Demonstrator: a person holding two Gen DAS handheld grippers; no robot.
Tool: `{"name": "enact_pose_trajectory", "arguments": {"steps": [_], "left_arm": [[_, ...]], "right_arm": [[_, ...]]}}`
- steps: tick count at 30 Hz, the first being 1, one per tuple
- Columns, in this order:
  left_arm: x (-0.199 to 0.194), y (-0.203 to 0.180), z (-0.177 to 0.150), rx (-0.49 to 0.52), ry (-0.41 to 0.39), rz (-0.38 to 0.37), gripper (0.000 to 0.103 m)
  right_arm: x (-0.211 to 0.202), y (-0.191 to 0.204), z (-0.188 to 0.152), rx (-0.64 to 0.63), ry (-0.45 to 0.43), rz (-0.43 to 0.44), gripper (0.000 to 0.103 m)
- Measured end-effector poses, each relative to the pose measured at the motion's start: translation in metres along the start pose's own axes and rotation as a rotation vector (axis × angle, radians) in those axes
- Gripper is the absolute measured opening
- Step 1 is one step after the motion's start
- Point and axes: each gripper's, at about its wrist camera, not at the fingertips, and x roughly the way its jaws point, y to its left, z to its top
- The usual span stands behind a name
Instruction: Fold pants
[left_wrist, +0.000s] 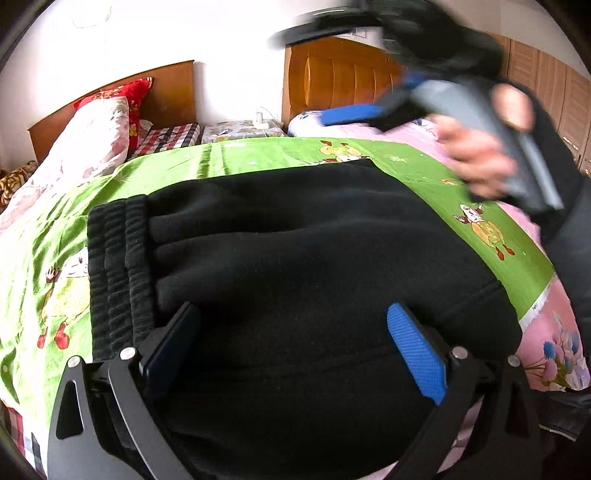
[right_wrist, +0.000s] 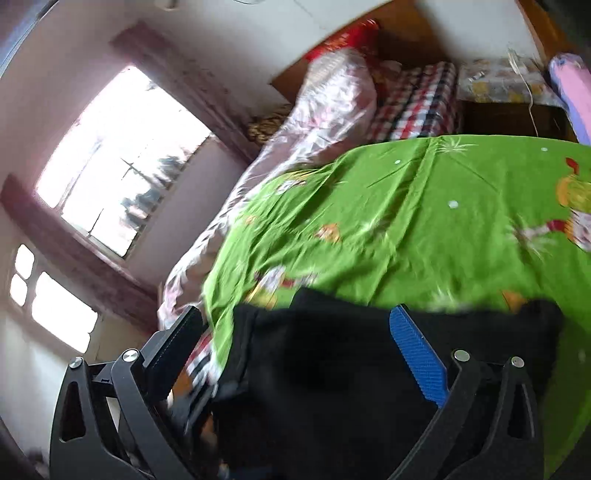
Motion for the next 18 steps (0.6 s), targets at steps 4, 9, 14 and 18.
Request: {"name": "enact_pose_trajectory", "arguments": {"steps": [4,9,14,18], "left_arm": [[0.002,0.0,0.002,-0.001,0.001,0.017,0.102],[0.004,-0.007,0.004,-0.003,0.019,0.038,0.102],[0.004,-0.009,0.004,-0.004,0.021,0.043,0.102],[0.003,-0.01,0.004,-0.003,0.015,0.044,0.102]], "right_arm": [[-0.02,-0.037,-0.037,0.057,0.065,-0.046,0.099],[-0.035,-0.093,-0.045,0.176,-0.061,-0.178,0.098],[-0.056,-0.061,-0.073,0.11,-0.199,-0.162,0.099],[-0.043,-0.009,-0.126,-0.09,-0.138,-0.401,0.099]]}}
